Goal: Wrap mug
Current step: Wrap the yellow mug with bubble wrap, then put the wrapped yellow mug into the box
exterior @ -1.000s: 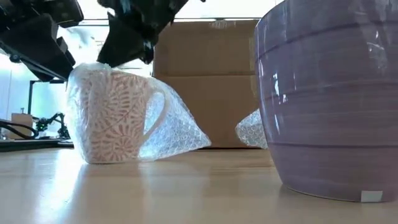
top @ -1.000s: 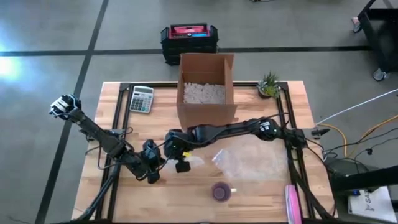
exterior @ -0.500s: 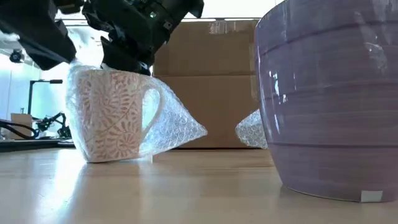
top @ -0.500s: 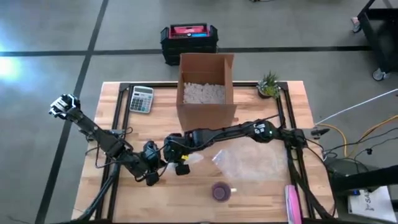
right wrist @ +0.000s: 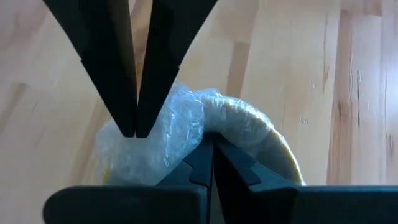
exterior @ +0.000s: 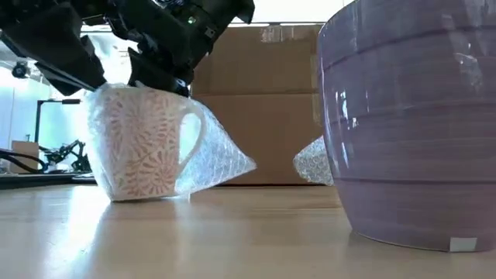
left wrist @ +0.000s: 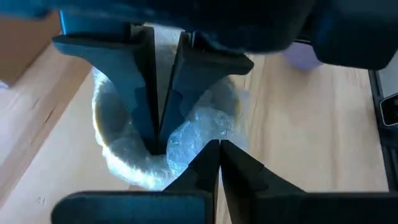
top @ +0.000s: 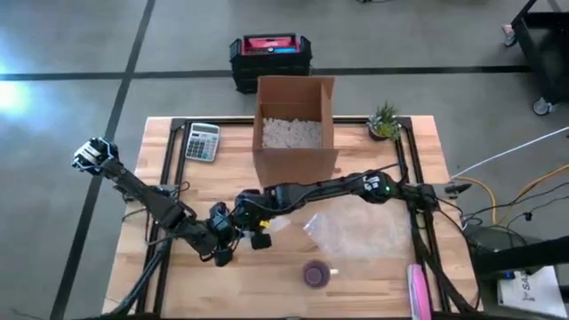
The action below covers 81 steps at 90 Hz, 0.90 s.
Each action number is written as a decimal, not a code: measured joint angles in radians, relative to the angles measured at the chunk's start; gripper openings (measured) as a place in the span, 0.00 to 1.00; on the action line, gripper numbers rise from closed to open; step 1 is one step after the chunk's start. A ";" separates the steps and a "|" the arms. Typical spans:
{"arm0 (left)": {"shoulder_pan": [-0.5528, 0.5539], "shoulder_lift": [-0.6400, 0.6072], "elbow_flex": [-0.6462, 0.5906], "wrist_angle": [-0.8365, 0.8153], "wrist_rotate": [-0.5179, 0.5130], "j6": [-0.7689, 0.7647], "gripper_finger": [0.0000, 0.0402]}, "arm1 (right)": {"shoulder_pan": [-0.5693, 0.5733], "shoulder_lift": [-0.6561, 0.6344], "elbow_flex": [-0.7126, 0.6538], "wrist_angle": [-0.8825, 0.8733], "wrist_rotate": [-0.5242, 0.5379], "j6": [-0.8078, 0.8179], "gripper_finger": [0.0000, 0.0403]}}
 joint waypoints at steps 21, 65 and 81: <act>0.002 -0.015 -0.002 0.006 0.006 0.024 0.00 | -0.004 -0.075 0.063 -0.128 0.010 -0.024 0.00; 0.002 -0.013 0.002 0.012 0.006 0.042 0.00 | 0.048 -0.097 0.058 -0.148 -0.089 -0.156 0.28; 0.002 -0.013 0.002 0.014 0.009 0.047 0.00 | 0.058 -0.076 0.053 -0.123 0.007 -0.156 0.48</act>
